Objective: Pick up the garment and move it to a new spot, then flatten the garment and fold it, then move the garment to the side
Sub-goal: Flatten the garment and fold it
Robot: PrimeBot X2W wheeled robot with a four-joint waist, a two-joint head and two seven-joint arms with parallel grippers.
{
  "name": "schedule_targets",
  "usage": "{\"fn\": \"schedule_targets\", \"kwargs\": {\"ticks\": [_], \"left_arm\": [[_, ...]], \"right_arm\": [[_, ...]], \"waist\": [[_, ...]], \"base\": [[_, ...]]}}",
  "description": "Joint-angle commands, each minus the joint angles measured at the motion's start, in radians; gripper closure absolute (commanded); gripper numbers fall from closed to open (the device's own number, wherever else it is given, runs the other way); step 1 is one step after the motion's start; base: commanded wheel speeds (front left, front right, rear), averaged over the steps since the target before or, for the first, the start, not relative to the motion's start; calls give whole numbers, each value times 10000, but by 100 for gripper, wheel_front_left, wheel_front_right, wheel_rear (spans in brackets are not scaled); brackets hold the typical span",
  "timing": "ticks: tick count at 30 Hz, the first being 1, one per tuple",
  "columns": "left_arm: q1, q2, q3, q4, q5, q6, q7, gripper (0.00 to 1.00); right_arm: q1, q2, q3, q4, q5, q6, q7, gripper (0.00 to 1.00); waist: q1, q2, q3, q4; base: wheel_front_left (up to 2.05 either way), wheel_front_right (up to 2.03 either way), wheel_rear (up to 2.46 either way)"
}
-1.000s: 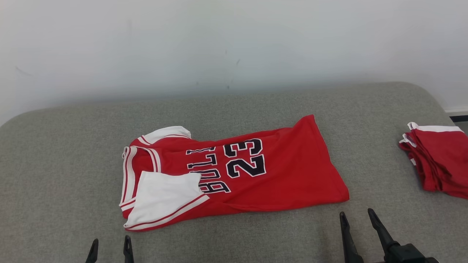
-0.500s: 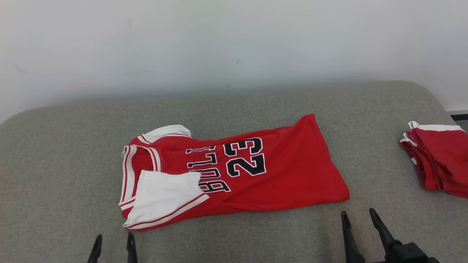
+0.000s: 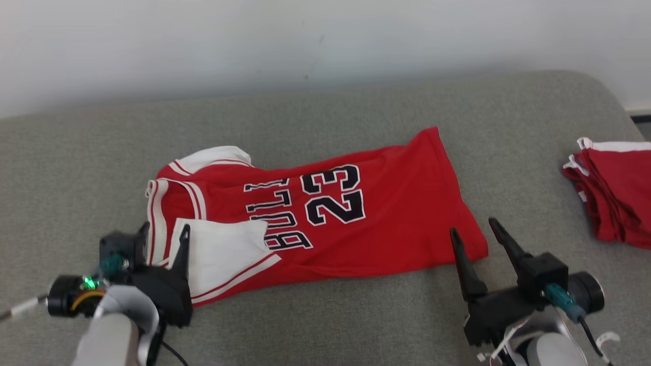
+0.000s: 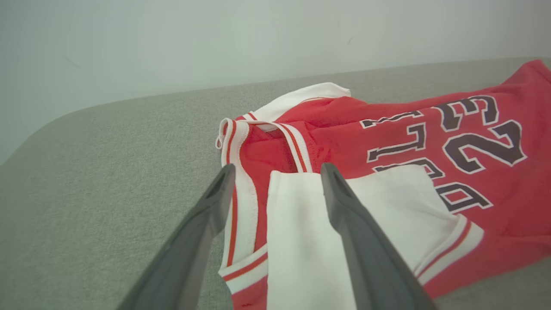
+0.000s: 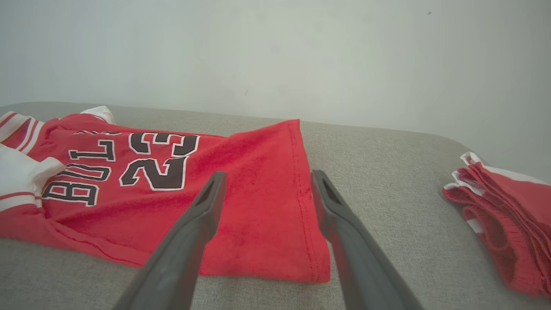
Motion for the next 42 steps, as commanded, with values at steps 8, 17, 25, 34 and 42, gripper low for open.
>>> {"fn": "schedule_targets", "kwargs": {"ticks": [8, 17, 25, 34, 42], "left_arm": [[-1651, 790, -965, 1225, -1161, -44, 1632, 0], [-1757, 1519, -1639, 1262, -2366, -48, 1799, 54], [-1449, 1650, -2201, 923, -3193, -50, 2081, 51], [-1515, 1861, -2360, 1231, -3077, 273, 2011, 13], [-1702, 1751, -2414, 1501, -3169, 312, 1886, 87]], "right_arm": [[-889, -214, 510, 247, 285, -21, -89, 0], [-754, -127, 369, 560, 340, -21, -306, 0], [-703, -37, 318, 609, 258, -21, -335, 0], [-767, -131, 441, 575, 330, -21, -270, 0], [-823, -128, 421, 550, 380, -21, -313, 0]], "waist": [[-2, -1, 1160, -652], [-2, -1, 1115, -566], [-2, -1, 929, -432], [-2, -1, 918, -508], [-2, -1, 977, -578]], "base": [[0, 0, 0], [0, 0, 0], [0, 0, 0], [0, 0, 0], [0, 0, 0]]}}
